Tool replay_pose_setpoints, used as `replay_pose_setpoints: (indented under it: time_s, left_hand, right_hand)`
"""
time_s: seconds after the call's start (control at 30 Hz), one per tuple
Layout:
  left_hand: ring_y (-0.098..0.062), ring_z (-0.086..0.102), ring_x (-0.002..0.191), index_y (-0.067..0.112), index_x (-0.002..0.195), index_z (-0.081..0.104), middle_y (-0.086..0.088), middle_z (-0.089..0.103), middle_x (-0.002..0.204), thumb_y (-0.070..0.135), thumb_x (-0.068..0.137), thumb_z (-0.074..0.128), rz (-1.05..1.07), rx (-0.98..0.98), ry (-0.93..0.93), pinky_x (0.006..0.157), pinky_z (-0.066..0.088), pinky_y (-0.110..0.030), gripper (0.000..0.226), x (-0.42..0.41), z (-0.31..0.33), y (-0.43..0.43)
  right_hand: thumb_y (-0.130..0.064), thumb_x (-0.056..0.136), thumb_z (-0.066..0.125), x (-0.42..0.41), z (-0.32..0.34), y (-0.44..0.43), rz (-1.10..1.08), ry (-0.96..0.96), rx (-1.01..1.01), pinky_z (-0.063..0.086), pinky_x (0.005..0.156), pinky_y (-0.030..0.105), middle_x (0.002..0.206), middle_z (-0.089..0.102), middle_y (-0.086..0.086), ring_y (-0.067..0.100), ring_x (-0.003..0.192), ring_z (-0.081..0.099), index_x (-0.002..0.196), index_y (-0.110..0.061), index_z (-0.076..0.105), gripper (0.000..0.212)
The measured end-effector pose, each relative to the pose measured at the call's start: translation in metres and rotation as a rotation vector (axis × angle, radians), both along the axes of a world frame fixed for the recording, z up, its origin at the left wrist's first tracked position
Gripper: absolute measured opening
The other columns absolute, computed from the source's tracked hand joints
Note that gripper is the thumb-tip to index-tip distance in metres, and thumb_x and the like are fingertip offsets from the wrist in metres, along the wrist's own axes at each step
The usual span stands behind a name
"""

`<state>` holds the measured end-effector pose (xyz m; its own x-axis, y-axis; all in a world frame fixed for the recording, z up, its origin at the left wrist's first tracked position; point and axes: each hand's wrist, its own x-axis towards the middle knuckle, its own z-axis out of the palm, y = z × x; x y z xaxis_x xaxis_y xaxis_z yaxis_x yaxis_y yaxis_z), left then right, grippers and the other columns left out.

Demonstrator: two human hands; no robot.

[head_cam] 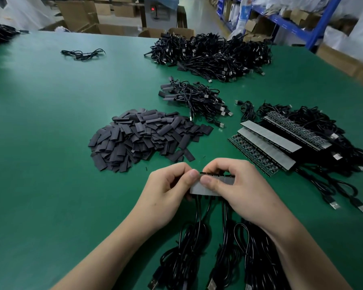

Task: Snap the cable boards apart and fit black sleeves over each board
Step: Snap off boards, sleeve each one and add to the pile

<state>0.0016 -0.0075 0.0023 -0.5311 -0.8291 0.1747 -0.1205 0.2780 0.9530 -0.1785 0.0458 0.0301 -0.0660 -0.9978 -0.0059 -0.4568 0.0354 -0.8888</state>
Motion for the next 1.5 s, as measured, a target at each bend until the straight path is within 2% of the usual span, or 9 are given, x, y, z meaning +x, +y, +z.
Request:
replay_pose_setpoints:
  time_s: [0.23, 0.43, 0.6, 0.87, 0.97, 1.07, 1.23, 1.3, 1.5]
  left_hand:
    - [-0.010, 0.050, 0.058, 0.023, 0.069, 0.061, 0.008, 0.057, 0.060, 0.037, 0.101, 0.054, -0.004, 0.036, 0.040, 0.058, 0.039, -0.028, 0.036, 0.000, -0.001, -0.004]
    - [-0.004, 0.048, 0.060, 0.025, 0.074, 0.067, 0.011, 0.053, 0.064, 0.043, 0.103, 0.054, 0.117, 0.074, 0.153, 0.058, 0.039, -0.014, 0.036, 0.009, -0.002, -0.012]
    - [-0.007, 0.048, 0.056, 0.024, 0.077, 0.074, -0.003, 0.052, 0.073, 0.056, 0.090, 0.068, 0.098, 0.356, 0.425, 0.055, 0.042, -0.014, 0.035, 0.013, 0.001, -0.017]
    - [-0.002, 0.050, 0.055, 0.019, 0.078, 0.073, 0.005, 0.053, 0.065, 0.038, 0.100, 0.064, -0.019, 0.108, 0.444, 0.053, 0.045, -0.014, 0.030, 0.006, 0.021, -0.004]
    - [-0.008, 0.053, 0.055, 0.009, 0.084, 0.071, 0.006, 0.055, 0.067, 0.043, 0.098, 0.063, -0.103, 0.027, 0.374, 0.056, 0.047, -0.021, 0.039, 0.005, 0.027, -0.002]
    - [-0.002, 0.056, 0.075, 0.023, 0.095, 0.078, 0.015, 0.064, 0.078, 0.041, 0.105, 0.051, 0.026, -0.047, 0.229, 0.073, 0.044, -0.014, 0.034, 0.008, 0.030, -0.015]
    - [-0.005, 0.067, 0.080, 0.033, 0.101, 0.077, 0.012, 0.075, 0.086, 0.030, 0.099, 0.066, 0.330, -0.123, -0.163, 0.074, 0.054, -0.025, 0.011, 0.022, 0.028, -0.058]
    - [-0.001, 0.065, 0.077, 0.033, 0.105, 0.077, 0.015, 0.074, 0.087, 0.031, 0.096, 0.069, 0.358, -0.212, -0.365, 0.076, 0.056, -0.026, 0.012, 0.020, 0.025, -0.069]
    - [-0.013, 0.064, 0.094, 0.033, 0.108, 0.076, 0.012, 0.067, 0.106, 0.051, 0.093, 0.069, 0.379, -0.466, -0.733, 0.080, 0.053, -0.029, 0.025, -0.006, 0.004, -0.070]
  right_hand:
    - [-0.031, 0.096, 0.073, -0.003, 0.000, -0.001, 0.028, -0.015, -0.027, 0.058, 0.089, 0.048, 0.088, 0.074, -0.007, 0.011, 0.088, 0.071, 0.091, -0.028, 0.075, 0.006]
    - [-0.027, 0.094, 0.073, -0.015, -0.002, 0.000, -0.133, 0.148, -0.085, 0.045, 0.074, 0.007, 0.087, 0.071, -0.016, -0.005, 0.085, 0.063, 0.089, -0.032, 0.075, 0.008]
    - [-0.026, 0.098, 0.066, -0.014, -0.002, -0.001, -0.204, 0.218, -0.197, 0.043, 0.084, 0.007, 0.099, 0.068, -0.021, 0.000, 0.101, 0.063, 0.103, -0.035, 0.075, 0.014]
    - [-0.049, 0.099, 0.050, 0.010, -0.001, 0.005, 0.308, -0.447, 0.100, 0.058, 0.096, 0.036, 0.112, 0.078, 0.003, 0.023, 0.108, 0.073, 0.114, -0.023, 0.077, 0.040]
    - [-0.044, 0.098, 0.057, 0.014, 0.002, 0.007, 0.358, -0.654, 0.106, 0.058, 0.080, 0.025, 0.093, 0.079, 0.008, 0.022, 0.088, 0.076, 0.101, -0.021, 0.077, 0.030]
    - [-0.043, 0.096, 0.065, 0.005, 0.005, 0.009, 0.418, -0.845, 0.025, 0.051, 0.062, 0.021, 0.062, 0.065, -0.002, 0.013, 0.056, 0.065, 0.086, -0.020, 0.069, 0.025]
    - [-0.025, 0.107, 0.053, -0.030, 0.014, 0.009, 0.558, -1.534, 0.028, 0.043, 0.053, 0.024, 0.066, 0.067, 0.006, 0.014, 0.050, 0.052, 0.100, -0.002, 0.059, 0.025]
    - [-0.030, 0.104, 0.059, -0.041, 0.013, 0.008, 0.413, -1.464, 0.008, 0.036, 0.046, 0.022, 0.060, 0.064, 0.001, 0.011, 0.044, 0.040, 0.096, -0.005, 0.060, 0.026]
    - [-0.051, 0.088, 0.070, -0.040, 0.004, 0.004, -0.094, -0.502, 0.001, 0.030, 0.038, 0.016, 0.051, 0.046, -0.004, 0.008, 0.039, 0.033, 0.076, -0.023, 0.060, 0.032]
